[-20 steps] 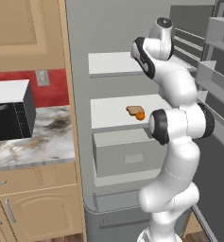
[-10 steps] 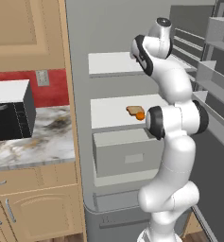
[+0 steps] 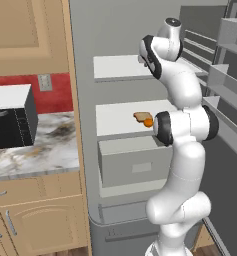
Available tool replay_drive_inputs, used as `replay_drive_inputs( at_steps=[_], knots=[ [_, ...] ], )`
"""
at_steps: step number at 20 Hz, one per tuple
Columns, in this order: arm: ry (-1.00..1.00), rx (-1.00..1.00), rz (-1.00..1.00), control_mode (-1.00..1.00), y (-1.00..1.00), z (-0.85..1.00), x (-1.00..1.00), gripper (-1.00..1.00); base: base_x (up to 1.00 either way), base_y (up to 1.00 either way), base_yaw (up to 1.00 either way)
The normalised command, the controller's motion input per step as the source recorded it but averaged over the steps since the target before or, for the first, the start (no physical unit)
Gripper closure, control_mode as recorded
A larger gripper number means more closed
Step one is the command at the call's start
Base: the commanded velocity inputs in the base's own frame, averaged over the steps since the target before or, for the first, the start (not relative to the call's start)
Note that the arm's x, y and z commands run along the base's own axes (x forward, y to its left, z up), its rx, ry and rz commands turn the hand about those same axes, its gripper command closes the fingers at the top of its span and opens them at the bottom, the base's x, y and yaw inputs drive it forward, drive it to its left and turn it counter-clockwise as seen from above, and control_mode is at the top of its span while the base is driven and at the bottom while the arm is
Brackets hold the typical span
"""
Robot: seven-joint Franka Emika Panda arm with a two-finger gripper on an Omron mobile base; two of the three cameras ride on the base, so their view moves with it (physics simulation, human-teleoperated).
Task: Pick up the tangerine and peach from the fridge and place one fruit on each plate on the dining counter.
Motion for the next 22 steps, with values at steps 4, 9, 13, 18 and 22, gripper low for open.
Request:
replay_drive_inputs(
  at_steps=[4, 9, 13, 18, 22],
  knots=[
    [0.01, 0.00, 0.01, -1.00, 0.00, -0.31, 0.00, -1.00, 0.00, 0.00, 0.00],
    [0.00, 0.00, 0.05, -1.00, 0.18, -0.03, -0.12, -1.00, 0.00, 0.00, 0.00],
    [0.00, 0.00, 0.09, -1.00, 0.09, -0.05, 0.00, -1.00, 0.00, 0.00, 0.00],
    [0.00, 0.00, 0.05, -1.00, 0.00, -0.21, 0.00, -1.00, 0.00, 0.00, 0.00],
    [0.03, 0.00, 0.01, -1.00, 0.00, -0.23, 0.00, -1.00, 0.00, 0.00, 0.00]
  ],
)
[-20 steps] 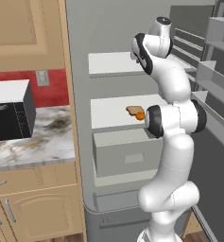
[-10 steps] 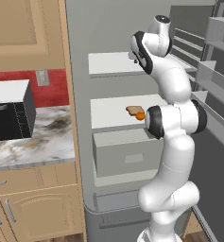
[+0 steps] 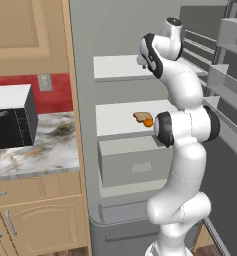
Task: Pick up the tangerine and peach from the fridge and place one fruit on each plate on the dining counter.
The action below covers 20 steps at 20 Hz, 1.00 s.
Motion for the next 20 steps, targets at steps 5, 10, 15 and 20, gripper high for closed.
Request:
replay_drive_inputs(
  at_steps=[5, 10, 15, 20],
  knots=[
    [0.00, 0.00, 0.00, -1.00, 0.00, -0.20, 0.00, -1.00, 0.00, 0.00, 0.00],
    [0.02, -0.01, 0.00, -1.00, 0.00, -0.39, 0.00, -1.00, 0.00, 0.00, 0.00],
    [0.01, 0.00, -0.01, -1.00, -0.01, 0.00, 0.00, 1.00, 0.00, 0.00, 0.00],
    [0.00, 0.00, 0.00, -1.00, 0.00, 0.00, 0.00, 1.00, 0.00, 0.00, 0.00]
  ],
)
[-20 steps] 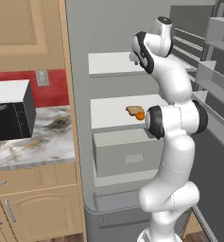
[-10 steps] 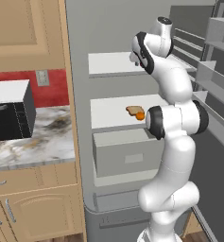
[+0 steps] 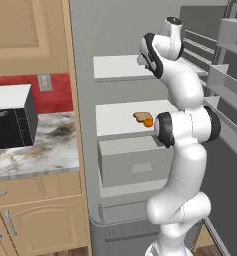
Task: Pick up the tangerine and peach from the fridge and place one fruit on each plate on the dining counter.
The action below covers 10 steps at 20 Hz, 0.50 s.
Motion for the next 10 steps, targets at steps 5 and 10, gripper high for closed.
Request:
replay_drive_inputs(
  at_steps=[5, 10],
  knots=[
    [-0.05, 0.00, 0.00, -1.00, 0.03, 0.00, -0.43, 1.00, 0.00, 0.00, 0.00],
    [-0.06, 0.00, 0.00, -1.00, 0.27, -0.01, -1.00, 1.00, 0.00, 0.00, 0.00]
  ],
)
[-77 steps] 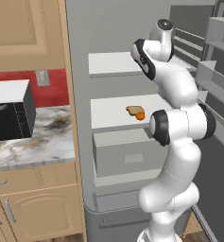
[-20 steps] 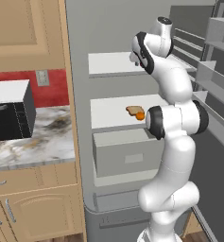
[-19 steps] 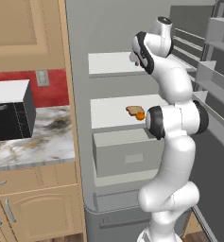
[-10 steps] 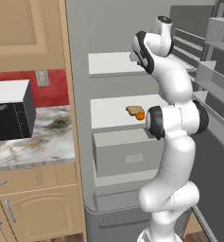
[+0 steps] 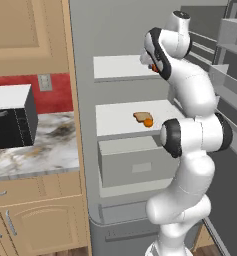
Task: Pick up the tangerine and peach from the fridge and place one fruit on each plate on the dining counter.
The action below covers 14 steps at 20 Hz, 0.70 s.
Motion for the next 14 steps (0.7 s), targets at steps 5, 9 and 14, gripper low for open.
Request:
replay_drive_inputs(
  at_steps=[5, 9, 14],
  knots=[
    [0.00, 0.00, 0.00, -1.00, 0.45, -0.31, -1.00, 1.00, 0.00, 0.00, 0.00],
    [0.00, 0.00, 0.00, -1.00, 0.33, -0.63, -1.00, 1.00, 0.00, 0.00, 0.00],
    [-0.01, 0.00, 0.00, -1.00, 0.23, -0.54, -1.00, 1.00, 0.00, 0.00, 0.00]
  ],
)
